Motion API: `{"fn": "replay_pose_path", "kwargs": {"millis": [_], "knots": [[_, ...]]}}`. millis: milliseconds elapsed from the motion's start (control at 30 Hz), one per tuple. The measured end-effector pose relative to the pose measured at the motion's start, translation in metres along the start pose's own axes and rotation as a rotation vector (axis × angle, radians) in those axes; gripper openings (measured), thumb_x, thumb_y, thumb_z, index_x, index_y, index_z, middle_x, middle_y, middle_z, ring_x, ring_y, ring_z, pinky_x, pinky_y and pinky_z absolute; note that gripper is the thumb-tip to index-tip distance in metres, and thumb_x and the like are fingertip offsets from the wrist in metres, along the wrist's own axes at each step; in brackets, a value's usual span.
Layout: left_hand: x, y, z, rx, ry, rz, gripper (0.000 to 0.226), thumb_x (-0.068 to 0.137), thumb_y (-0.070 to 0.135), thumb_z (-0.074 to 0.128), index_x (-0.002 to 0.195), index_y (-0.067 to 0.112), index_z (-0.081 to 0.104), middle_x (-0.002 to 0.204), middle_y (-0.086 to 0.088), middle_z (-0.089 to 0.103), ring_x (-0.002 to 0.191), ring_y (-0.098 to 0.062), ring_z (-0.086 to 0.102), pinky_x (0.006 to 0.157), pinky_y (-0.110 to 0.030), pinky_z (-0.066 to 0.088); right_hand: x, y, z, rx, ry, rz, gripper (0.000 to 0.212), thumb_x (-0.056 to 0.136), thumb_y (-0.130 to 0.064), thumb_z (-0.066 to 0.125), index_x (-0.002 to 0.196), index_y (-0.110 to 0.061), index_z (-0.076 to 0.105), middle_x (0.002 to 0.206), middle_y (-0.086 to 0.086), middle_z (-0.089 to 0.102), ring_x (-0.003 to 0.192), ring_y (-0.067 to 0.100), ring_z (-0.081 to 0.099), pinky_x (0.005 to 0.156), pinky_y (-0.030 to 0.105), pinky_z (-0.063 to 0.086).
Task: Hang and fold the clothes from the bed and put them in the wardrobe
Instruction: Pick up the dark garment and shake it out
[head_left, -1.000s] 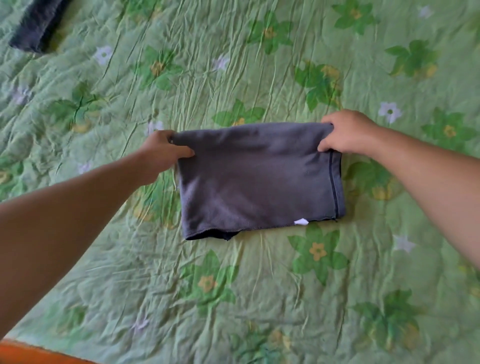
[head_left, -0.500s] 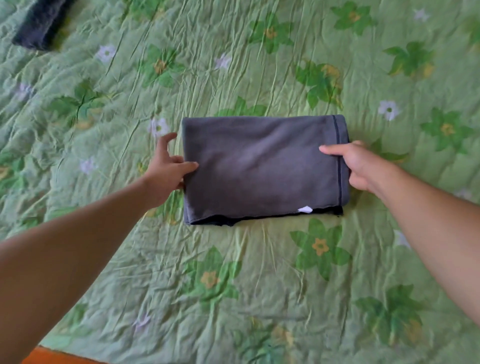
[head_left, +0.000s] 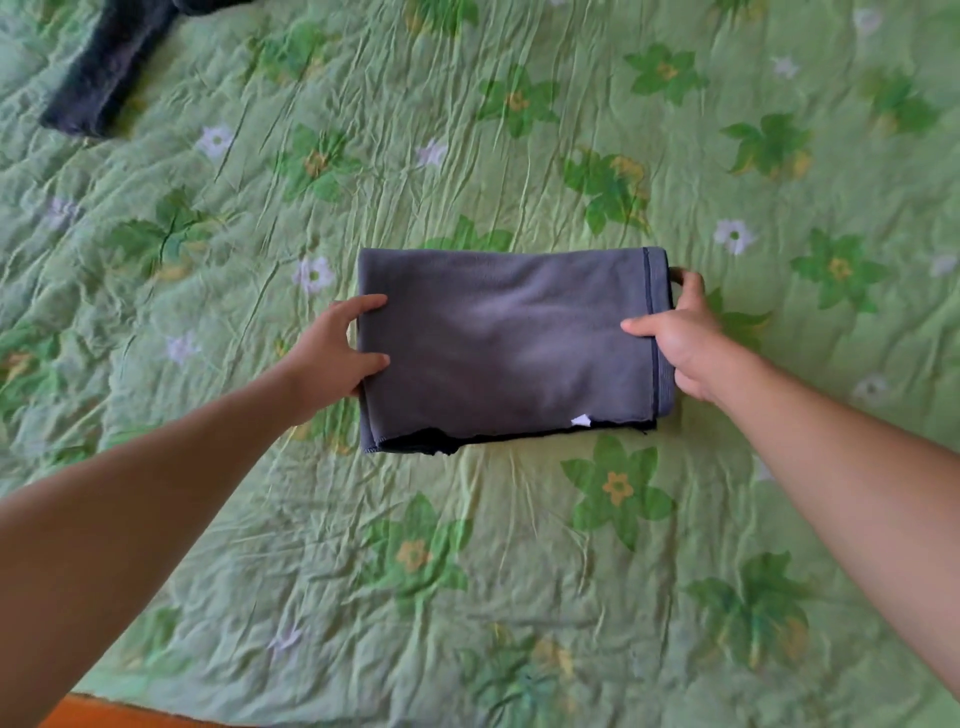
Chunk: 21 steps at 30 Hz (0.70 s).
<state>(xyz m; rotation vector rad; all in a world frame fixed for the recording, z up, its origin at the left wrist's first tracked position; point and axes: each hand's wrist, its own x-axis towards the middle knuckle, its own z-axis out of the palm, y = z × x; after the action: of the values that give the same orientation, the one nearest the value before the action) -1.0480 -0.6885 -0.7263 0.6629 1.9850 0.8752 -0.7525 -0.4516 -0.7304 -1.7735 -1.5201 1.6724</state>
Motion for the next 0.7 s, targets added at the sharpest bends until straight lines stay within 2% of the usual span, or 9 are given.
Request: {"fn": "replay_pose_path", "kwargs": {"millis": [67,100,167,233,333,433,533,567,700], "knots": [[-0.011,0.012,-0.007,0.074,-0.008,0.051,0.069,0.086,-0.003,0.07,0.143,0.031,0.05,0.137,0.002,0.043,0.097,-0.029,0.065,0.065,-0.041,0.061,-0.021,-0.008,-0.003,-0.061,0.006,-0.107,0.101,0.081,0.01,0.07,0.151,-0.046,0.024,0.156,-0.004,0.036,0.128,0.013,0.047,0.097,0.037,0.049],[-0.019,0.02,-0.012,0.118,-0.014,0.079,0.07,0.086,-0.003,0.071,0.144,0.029,0.049,0.138,0.001,0.042,0.096,-0.03,0.065,0.07,-0.043,0.06,-0.034,-0.012,-0.005,-0.083,-0.008,-0.143,0.103,0.081,0.012,0.069,0.152,-0.047,0.024,0.157,-0.006,0.034,0.131,0.012,0.045,0.099,0.034,0.047],[-0.038,0.037,-0.023,0.187,-0.027,0.112,0.07,0.085,-0.002,0.072,0.145,0.026,0.049,0.139,0.001,0.041,0.088,-0.028,0.065,0.075,-0.041,0.055,-0.062,-0.022,-0.012,-0.107,-0.025,-0.168,0.091,0.081,0.012,0.069,0.147,-0.043,0.038,0.15,-0.003,0.045,0.126,0.015,0.052,0.096,0.031,0.049],[-0.06,0.054,-0.035,0.222,-0.037,0.121,0.07,0.085,-0.001,0.072,0.145,0.025,0.049,0.138,0.002,0.041,0.082,-0.025,0.062,0.075,-0.038,0.052,-0.095,-0.034,-0.019,-0.088,0.003,-0.159,0.075,0.081,0.01,0.069,0.134,-0.04,0.049,0.134,0.0,0.057,0.111,0.018,0.061,0.08,0.027,0.052],[-0.095,0.081,-0.054,0.235,-0.061,0.145,0.07,0.085,-0.001,0.071,0.146,0.025,0.048,0.138,0.005,0.04,0.077,-0.024,0.064,0.07,-0.033,0.05,-0.146,-0.054,-0.032,-0.053,0.063,-0.154,0.067,0.082,0.006,0.071,0.124,-0.041,0.051,0.123,-0.001,0.062,0.097,0.009,0.063,0.066,0.022,0.048],[-0.129,0.115,-0.07,0.299,-0.116,0.216,0.071,0.085,0.003,0.071,0.148,0.024,0.045,0.14,0.004,0.038,0.088,-0.024,0.063,0.077,-0.033,0.051,-0.204,-0.076,-0.046,-0.076,0.131,-0.188,0.064,0.081,0.003,0.072,0.125,-0.039,0.051,0.123,-0.002,0.062,0.101,0.014,0.063,0.073,0.025,0.049],[-0.166,0.157,-0.084,0.453,-0.203,0.31,0.077,0.082,0.008,0.071,0.151,0.021,0.039,0.143,-0.001,0.035,0.112,-0.026,0.054,0.096,-0.038,0.048,-0.27,-0.097,-0.063,-0.133,0.223,-0.205,0.062,0.081,0.0,0.073,0.13,-0.03,0.052,0.126,0.0,0.061,0.109,0.021,0.061,0.091,0.035,0.05],[-0.179,0.172,-0.087,0.491,-0.227,0.333,0.079,0.081,0.01,0.071,0.152,0.02,0.038,0.145,-0.003,0.034,0.117,-0.025,0.051,0.1,-0.038,0.046,-0.293,-0.103,-0.07,-0.142,0.251,-0.203,0.061,0.081,0.0,0.074,0.13,-0.029,0.052,0.126,0.002,0.062,0.108,0.022,0.061,0.092,0.037,0.05],[-0.236,0.232,-0.095,0.597,-0.307,0.436,0.079,0.081,0.015,0.071,0.153,0.019,0.037,0.146,-0.006,0.035,0.126,-0.027,0.047,0.102,-0.036,0.043,-0.385,-0.121,-0.099,-0.154,0.38,-0.178,0.057,0.081,-0.006,0.075,0.124,-0.032,0.051,0.119,0.002,0.061,0.093,0.019,0.06,0.066,0.026,0.045]]}}
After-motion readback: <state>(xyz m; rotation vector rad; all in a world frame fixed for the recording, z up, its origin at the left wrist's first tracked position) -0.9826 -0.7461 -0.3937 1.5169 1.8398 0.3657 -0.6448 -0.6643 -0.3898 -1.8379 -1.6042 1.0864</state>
